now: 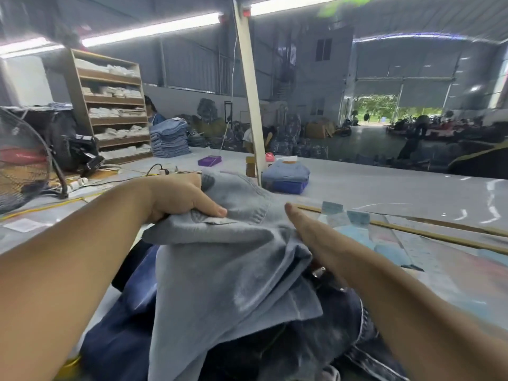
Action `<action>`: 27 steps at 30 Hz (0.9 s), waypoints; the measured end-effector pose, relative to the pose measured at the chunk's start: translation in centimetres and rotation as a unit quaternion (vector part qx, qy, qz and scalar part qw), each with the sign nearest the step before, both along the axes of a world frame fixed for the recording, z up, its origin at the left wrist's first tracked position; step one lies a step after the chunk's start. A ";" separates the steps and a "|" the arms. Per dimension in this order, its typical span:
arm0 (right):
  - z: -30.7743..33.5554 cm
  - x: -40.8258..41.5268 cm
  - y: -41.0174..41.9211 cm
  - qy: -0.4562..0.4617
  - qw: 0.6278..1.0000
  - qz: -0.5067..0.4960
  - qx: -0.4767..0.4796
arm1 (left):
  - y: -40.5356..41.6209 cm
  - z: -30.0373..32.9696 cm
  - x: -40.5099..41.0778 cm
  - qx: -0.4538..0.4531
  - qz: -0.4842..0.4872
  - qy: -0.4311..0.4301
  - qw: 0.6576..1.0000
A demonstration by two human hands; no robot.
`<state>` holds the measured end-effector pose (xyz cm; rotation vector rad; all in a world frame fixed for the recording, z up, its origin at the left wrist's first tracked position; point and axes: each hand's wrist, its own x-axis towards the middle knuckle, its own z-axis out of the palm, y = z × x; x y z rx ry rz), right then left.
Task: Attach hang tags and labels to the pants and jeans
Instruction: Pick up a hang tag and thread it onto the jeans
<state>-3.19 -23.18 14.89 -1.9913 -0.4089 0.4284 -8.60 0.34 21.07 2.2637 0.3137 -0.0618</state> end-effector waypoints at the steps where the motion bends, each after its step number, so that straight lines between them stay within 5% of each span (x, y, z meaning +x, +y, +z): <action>1: -0.9 0.1 0.0 -0.001 1.000 -0.027 0.004 | -0.1 -0.1 0.2 0.004 -0.009 0.002 1.000; 9: -3.2 -0.6 -2.3 -0.152 0.980 -0.039 -0.121 | -1.3 1.6 0.6 0.154 -0.021 -0.085 0.984; 12: -1.8 -1.7 -3.9 -0.214 0.941 0.012 -0.261 | -0.5 2.1 0.3 0.112 0.026 -0.137 0.984; 17: -0.2 -4.1 -6.4 -0.155 0.891 0.031 -0.424 | 0.5 2.6 -0.3 0.045 0.090 -0.188 0.977; 19: 0.5 -4.9 -6.6 -0.210 0.892 0.011 -0.400 | 0.6 2.1 0.1 0.039 0.104 -0.195 0.975; 22: 2.1 -4.5 -5.7 -0.259 0.939 -0.044 -0.223 | 1.2 1.7 0.6 0.020 0.152 -0.214 0.965; 24: 3.1 -3.7 -4.4 -0.128 0.988 -0.075 -0.054 | 2.0 2.0 0.6 0.006 0.205 -0.245 0.948; 27: 3.8 -2.7 -2.0 -0.001 0.991 -0.086 0.106 | 3.3 2.7 0.1 -0.080 0.261 -0.306 0.912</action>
